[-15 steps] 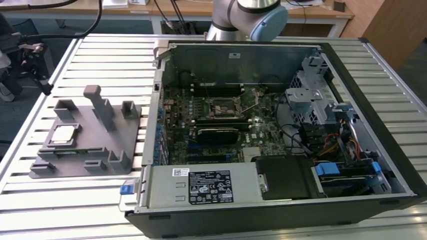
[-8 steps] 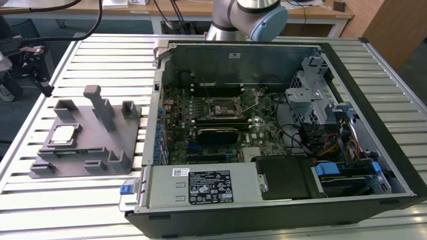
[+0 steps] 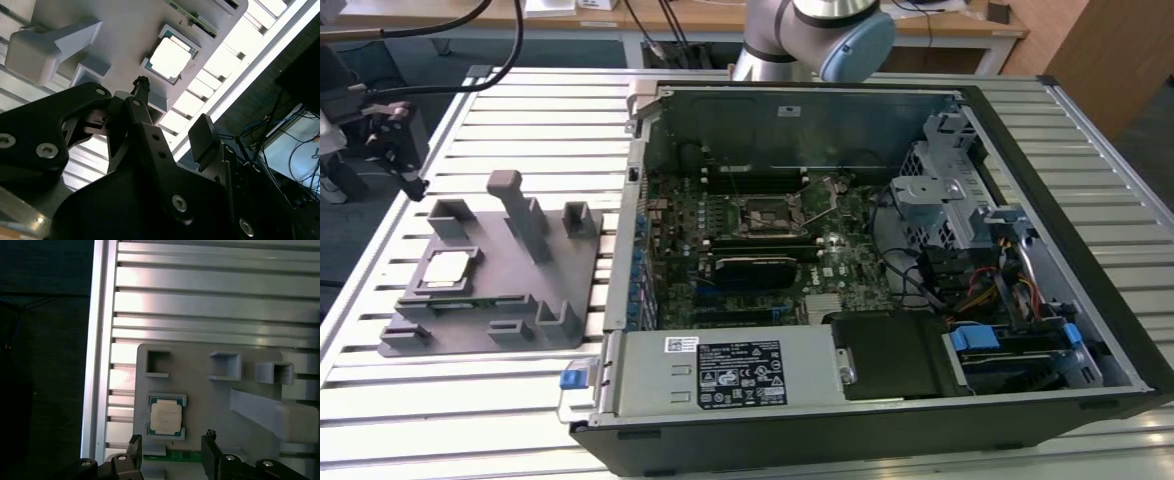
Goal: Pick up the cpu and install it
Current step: 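Pick up the cpu and move it towards the insertion slot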
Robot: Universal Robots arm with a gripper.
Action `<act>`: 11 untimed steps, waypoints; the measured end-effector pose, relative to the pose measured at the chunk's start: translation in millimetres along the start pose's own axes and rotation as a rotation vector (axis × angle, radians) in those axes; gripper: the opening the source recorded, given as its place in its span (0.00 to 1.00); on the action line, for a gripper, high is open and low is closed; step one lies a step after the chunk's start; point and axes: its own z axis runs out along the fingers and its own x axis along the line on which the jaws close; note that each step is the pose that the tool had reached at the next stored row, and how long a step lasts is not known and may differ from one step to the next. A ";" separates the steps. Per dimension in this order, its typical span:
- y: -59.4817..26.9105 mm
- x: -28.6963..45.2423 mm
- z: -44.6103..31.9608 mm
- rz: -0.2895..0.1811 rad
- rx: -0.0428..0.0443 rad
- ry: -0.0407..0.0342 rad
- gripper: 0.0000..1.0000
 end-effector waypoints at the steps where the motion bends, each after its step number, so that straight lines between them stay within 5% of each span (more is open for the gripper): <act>1: -0.1 0.0 0.4 0.000 0.0001 0.0000 0.59; 6: -0.4 0.0 4.2 0.000 0.0004 -0.0001 0.72; 11: -0.7 0.0 11.6 0.000 0.0004 -0.0001 0.72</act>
